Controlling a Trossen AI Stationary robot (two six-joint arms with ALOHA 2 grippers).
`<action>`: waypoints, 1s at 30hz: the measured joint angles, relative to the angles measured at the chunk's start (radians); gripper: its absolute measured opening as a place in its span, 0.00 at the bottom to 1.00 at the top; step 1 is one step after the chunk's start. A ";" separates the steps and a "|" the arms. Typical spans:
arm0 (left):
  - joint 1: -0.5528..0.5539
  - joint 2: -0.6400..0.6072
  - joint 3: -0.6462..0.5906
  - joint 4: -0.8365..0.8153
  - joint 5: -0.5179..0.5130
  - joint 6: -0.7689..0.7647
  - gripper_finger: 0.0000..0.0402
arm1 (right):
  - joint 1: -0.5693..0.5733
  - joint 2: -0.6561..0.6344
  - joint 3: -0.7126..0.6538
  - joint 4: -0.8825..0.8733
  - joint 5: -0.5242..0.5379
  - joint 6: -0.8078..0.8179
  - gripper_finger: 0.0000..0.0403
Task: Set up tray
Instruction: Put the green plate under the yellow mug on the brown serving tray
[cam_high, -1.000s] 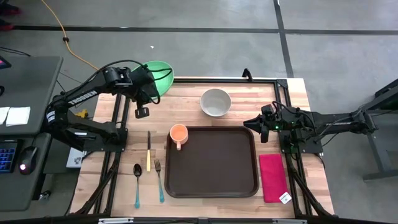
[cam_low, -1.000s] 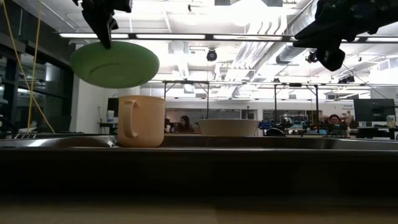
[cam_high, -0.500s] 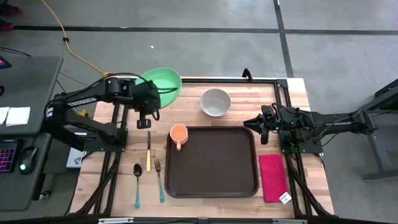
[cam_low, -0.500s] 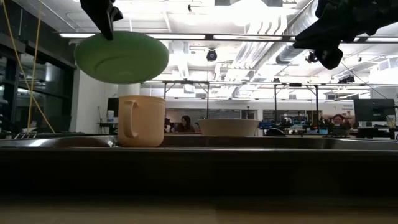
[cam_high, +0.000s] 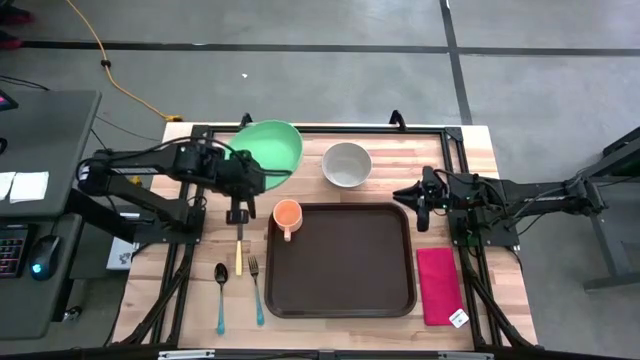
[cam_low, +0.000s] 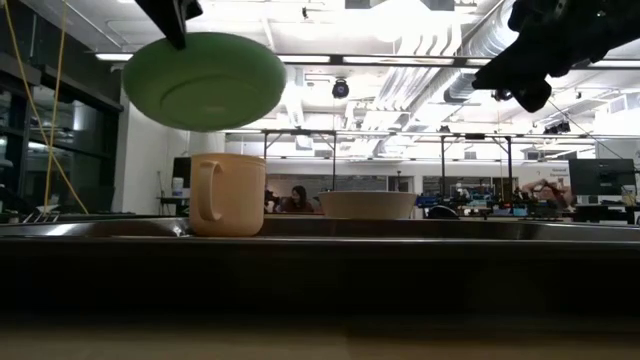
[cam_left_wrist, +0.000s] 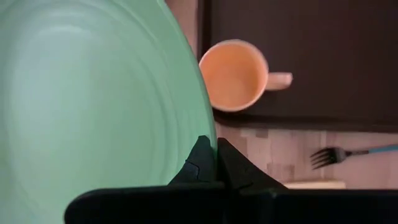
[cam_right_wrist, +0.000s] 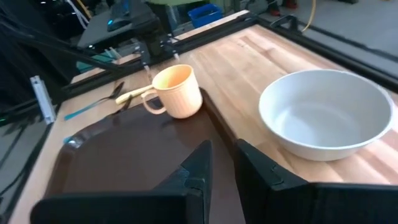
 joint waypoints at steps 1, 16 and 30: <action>-0.014 0.006 0.000 0.006 -0.002 -0.006 0.03 | 0.000 0.000 0.000 0.000 0.011 -0.001 0.11; -0.151 0.098 0.005 0.095 -0.041 -0.047 0.03 | 0.000 -0.050 0.000 0.006 0.023 -0.042 0.12; -0.224 0.339 0.355 -0.042 -0.092 0.043 0.03 | 0.000 -0.147 -0.001 -0.051 0.023 -0.045 0.12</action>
